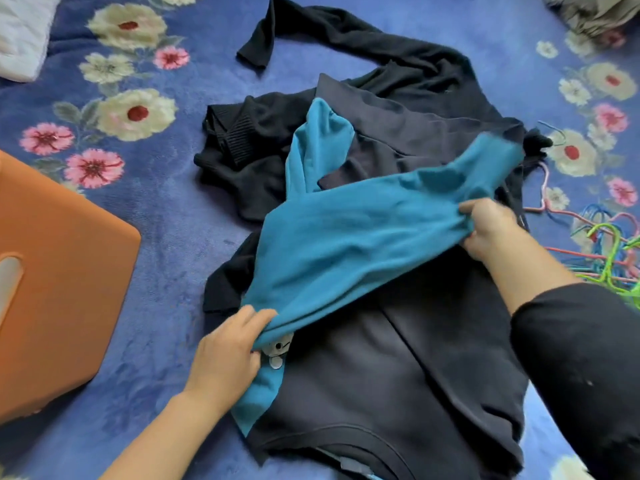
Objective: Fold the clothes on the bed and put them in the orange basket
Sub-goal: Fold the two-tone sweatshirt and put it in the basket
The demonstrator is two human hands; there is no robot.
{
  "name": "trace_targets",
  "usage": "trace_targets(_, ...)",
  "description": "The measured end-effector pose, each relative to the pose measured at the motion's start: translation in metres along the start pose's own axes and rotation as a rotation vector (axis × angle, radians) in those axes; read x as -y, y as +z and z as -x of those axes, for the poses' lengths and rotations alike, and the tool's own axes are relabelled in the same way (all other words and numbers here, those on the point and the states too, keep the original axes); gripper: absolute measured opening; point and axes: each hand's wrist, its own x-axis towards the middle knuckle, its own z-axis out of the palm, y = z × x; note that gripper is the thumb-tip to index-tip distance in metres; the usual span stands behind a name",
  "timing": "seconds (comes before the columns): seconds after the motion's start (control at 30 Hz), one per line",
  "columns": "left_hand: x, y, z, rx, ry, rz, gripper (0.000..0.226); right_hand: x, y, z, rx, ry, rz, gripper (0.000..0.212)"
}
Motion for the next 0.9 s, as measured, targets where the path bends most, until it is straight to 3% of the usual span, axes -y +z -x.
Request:
trace_targets(0.1,0.016,0.009,0.016,0.115,0.056,-0.111,0.096,-0.026,-0.016,-0.003,-0.005,0.057,0.112,0.035)
trace_targets(0.17,0.019,0.01,0.018,0.122,0.102,-0.138,0.1,-0.027,-0.015,-0.005,0.0,-0.054,0.104,0.018)
trace_targets(0.23,0.016,0.005,0.016,0.094,0.155,-0.158,0.099,-0.02,-0.014,-0.01,-0.098,-0.247,0.118,0.018)
trace_targets(0.33,0.015,0.002,0.023,0.089,0.216,-0.227,0.09,-0.018,-0.03,-0.008,-0.231,-0.408,0.474,0.009)
trace_targets(0.4,0.022,0.006,0.037,0.152,0.211,-0.234,0.083,-0.027,-0.047,0.0,-0.205,-0.401,0.74,0.027)
trace_targets(0.47,0.022,0.009,0.052,0.152,0.113,-0.158,0.065,-0.039,-0.066,0.018,-0.175,-0.442,0.82,0.033)
trace_targets(0.57,0.003,0.004,0.059,0.008,-0.231,0.161,0.046,-0.07,-0.1,0.047,-0.135,-0.532,0.761,0.024)
trace_targets(0.63,-0.011,-0.002,0.054,-0.095,-0.534,0.408,0.048,-0.097,-0.123,0.07,-0.135,-0.5,0.684,0.017)
trace_targets(0.7,-0.017,-0.006,0.052,-0.084,-0.75,0.662,0.058,-0.126,-0.146,0.095,-0.215,-0.44,0.597,0.01)
trace_targets(0.77,-0.019,-0.008,0.054,-0.023,-0.771,0.7,0.047,-0.155,-0.166,0.118,-0.318,-0.382,0.514,0.007)
trace_targets(0.9,-0.013,-0.013,0.06,-0.025,-0.688,0.57,0.027,-0.215,-0.196,0.15,-0.54,-0.151,0.434,0.038)
